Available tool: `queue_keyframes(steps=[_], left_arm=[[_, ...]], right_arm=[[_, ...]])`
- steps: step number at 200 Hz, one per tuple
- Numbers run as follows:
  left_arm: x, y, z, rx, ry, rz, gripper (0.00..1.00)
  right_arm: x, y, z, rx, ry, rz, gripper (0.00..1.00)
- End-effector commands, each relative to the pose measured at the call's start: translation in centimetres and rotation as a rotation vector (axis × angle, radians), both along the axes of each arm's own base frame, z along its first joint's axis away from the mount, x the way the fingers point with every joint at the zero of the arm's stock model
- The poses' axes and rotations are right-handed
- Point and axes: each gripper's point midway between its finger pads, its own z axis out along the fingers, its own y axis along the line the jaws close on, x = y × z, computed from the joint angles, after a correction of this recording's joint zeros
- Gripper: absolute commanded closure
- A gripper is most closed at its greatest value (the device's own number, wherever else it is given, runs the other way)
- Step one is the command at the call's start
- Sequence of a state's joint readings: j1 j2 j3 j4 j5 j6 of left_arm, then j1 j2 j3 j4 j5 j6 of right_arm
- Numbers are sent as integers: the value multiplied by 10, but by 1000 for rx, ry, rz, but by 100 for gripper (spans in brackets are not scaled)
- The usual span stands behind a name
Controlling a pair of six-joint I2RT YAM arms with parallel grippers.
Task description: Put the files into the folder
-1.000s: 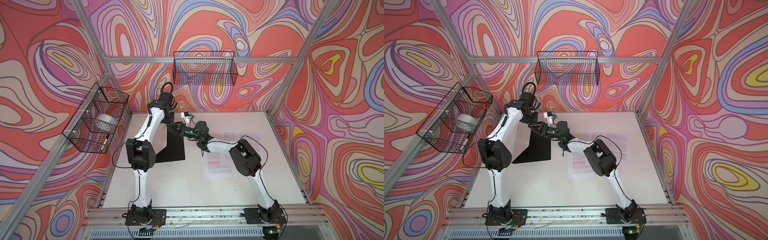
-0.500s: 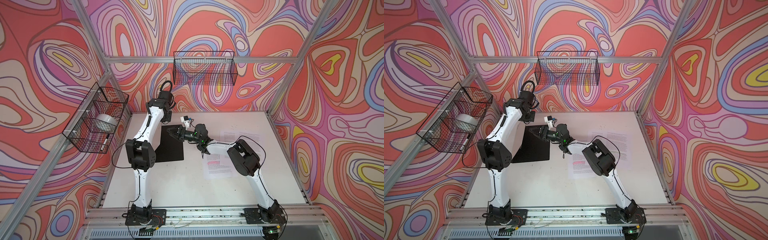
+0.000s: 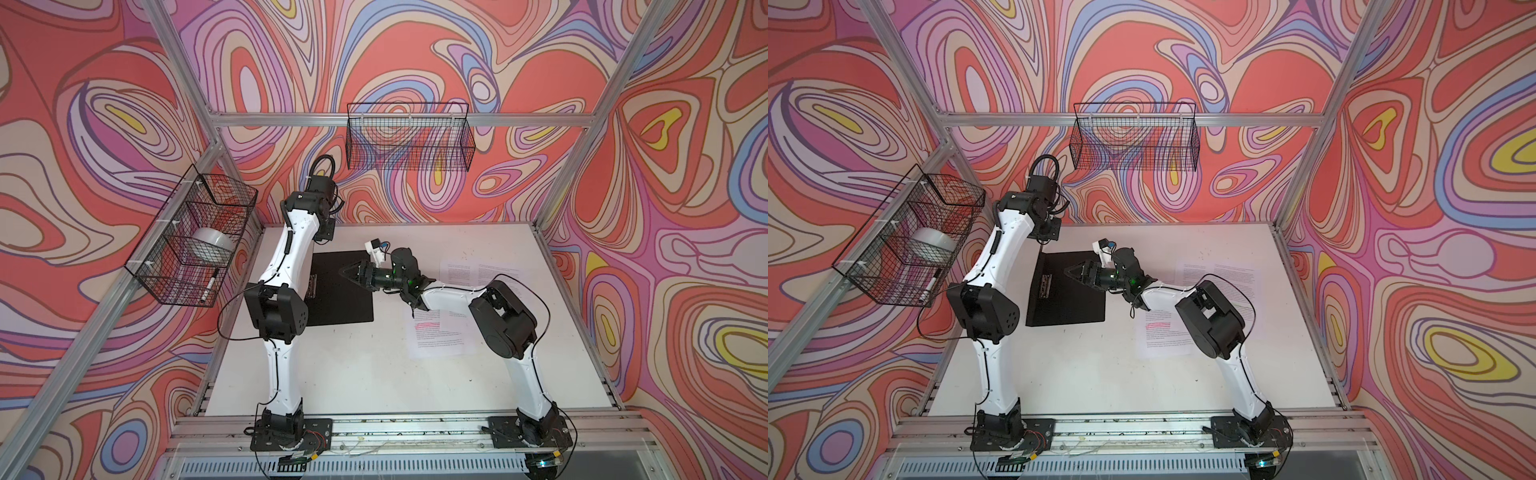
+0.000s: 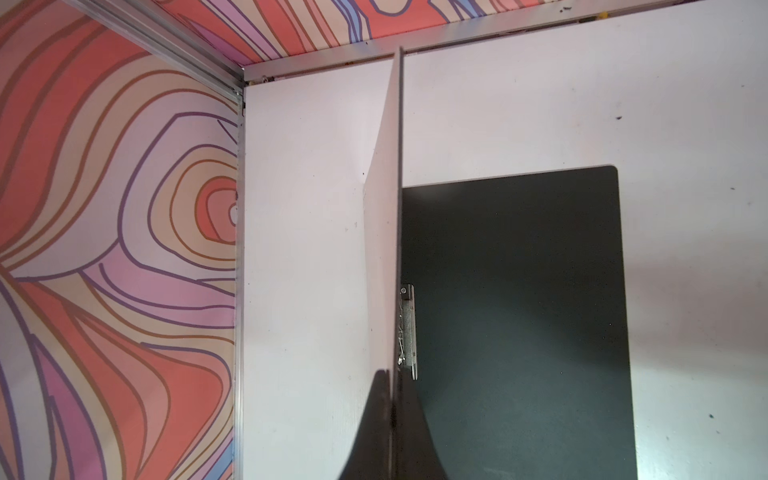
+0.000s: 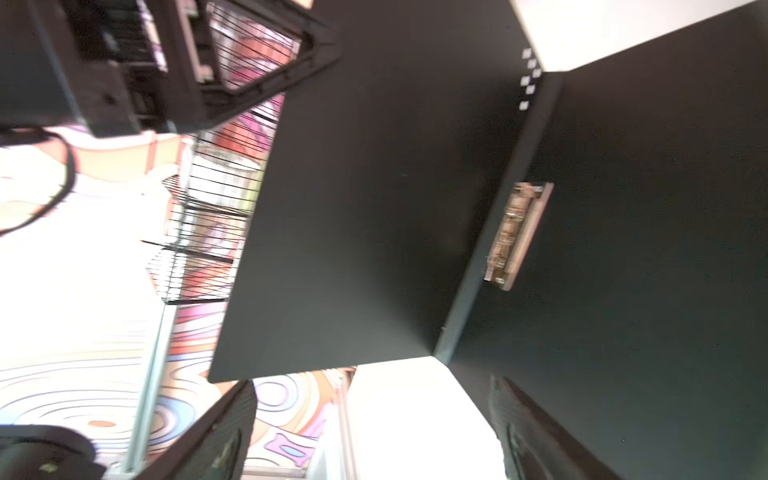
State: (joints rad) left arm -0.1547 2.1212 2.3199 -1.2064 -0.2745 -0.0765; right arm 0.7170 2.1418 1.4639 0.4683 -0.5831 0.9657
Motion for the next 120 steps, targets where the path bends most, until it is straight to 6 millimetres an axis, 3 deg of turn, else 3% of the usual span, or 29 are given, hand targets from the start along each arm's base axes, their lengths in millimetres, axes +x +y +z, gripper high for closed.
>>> queue_keyframes(steps=[1, 33, 120], left_arm=[[-27, -9, 8, -113, 40, 0, 100], [-38, -17, 8, -212, 62, 15, 100], [-65, -26, 28, -349, 46, 36, 100]], right_arm=[[0, -25, -17, -219, -24, -55, 8], [-5, -51, -37, -439, -19, -81, 8], [-28, -94, -65, -645, 9, -95, 10]])
